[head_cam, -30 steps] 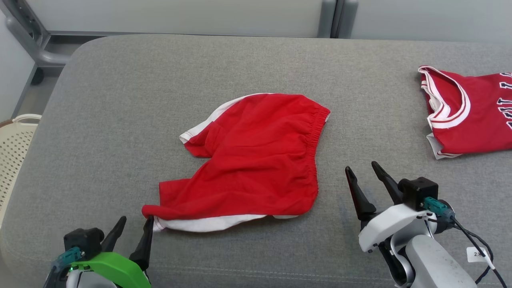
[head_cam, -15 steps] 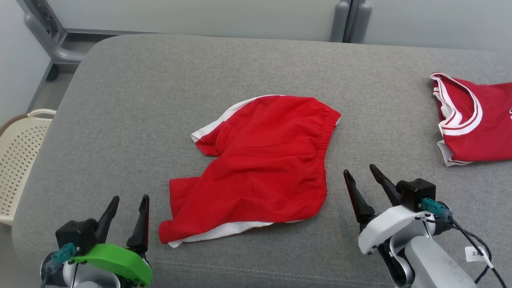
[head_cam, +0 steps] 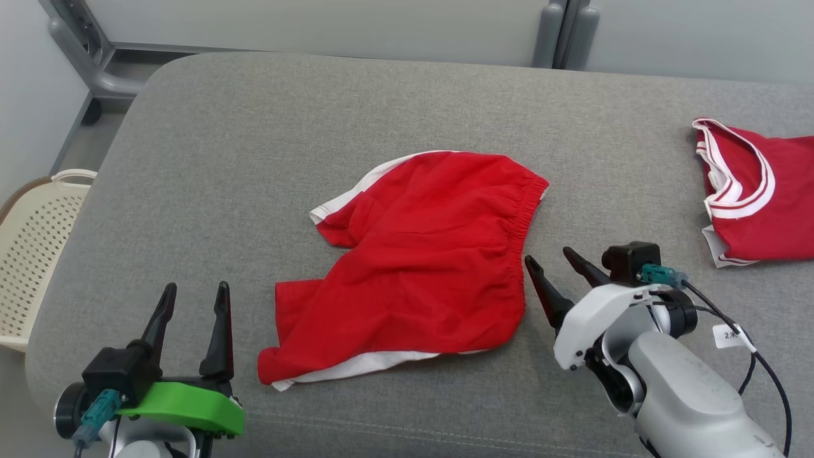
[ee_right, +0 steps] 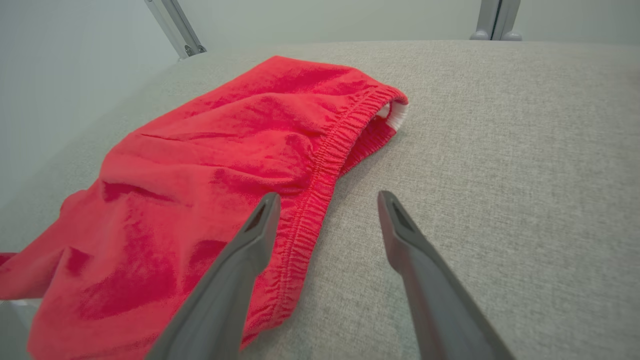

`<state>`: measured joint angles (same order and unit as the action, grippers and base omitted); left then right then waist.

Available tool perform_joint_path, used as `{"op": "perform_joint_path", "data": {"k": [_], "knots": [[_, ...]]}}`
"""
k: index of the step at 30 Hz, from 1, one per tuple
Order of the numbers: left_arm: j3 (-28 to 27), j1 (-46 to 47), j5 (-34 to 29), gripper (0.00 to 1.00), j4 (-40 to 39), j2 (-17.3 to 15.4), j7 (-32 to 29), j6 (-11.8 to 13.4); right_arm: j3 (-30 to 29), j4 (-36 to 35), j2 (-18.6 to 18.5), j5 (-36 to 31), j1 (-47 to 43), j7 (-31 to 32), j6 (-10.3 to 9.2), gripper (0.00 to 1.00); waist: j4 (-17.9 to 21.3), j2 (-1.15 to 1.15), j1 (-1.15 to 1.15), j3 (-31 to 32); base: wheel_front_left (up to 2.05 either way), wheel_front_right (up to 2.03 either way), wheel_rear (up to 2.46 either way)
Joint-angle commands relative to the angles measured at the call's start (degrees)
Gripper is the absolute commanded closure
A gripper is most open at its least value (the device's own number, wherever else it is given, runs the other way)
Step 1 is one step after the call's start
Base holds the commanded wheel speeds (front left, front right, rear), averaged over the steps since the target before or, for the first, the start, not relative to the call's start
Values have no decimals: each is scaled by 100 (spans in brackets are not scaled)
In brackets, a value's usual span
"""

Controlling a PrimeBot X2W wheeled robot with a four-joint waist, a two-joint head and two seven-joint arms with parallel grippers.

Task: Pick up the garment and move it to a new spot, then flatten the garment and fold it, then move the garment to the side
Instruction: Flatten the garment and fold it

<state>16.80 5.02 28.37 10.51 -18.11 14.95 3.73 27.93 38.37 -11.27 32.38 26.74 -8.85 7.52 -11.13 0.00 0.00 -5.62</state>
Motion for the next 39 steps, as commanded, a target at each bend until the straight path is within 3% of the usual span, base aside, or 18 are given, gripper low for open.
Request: {"op": "perform_joint_path", "data": {"k": [1,17,27,28,29,39], "knots": [[-197,-95,-151,0,-64,118,18,-51,126,116,-37,154,197,68,-6,0,-30,0,0,-15,0,0,0],[-1027,-54,-947,0,56,743,19,-488,1034,1100,-264,1432,1366,1132,-6,0,-312,0,0,-105,0,0,0],[-1209,104,-1234,0,243,1069,19,-803,1543,1709,-183,1808,1767,1093,-6,0,-576,0,0,-207,0,0,0],[-1227,105,-1264,0,257,1093,19,-825,1593,1749,-175,1847,1792,1048,-6,54,-591,0,0,-222,0,0,0],[-1243,112,-1286,0,282,1115,19,-844,1660,1761,-177,1855,1818,989,-6,100,-605,0,0,-234,0,0,0],[-1466,47,-1448,0,382,1235,19,-982,2095,1455,-456,2164,1784,-97,-6,100,-383,0,0,-162,0,0,0]]}}
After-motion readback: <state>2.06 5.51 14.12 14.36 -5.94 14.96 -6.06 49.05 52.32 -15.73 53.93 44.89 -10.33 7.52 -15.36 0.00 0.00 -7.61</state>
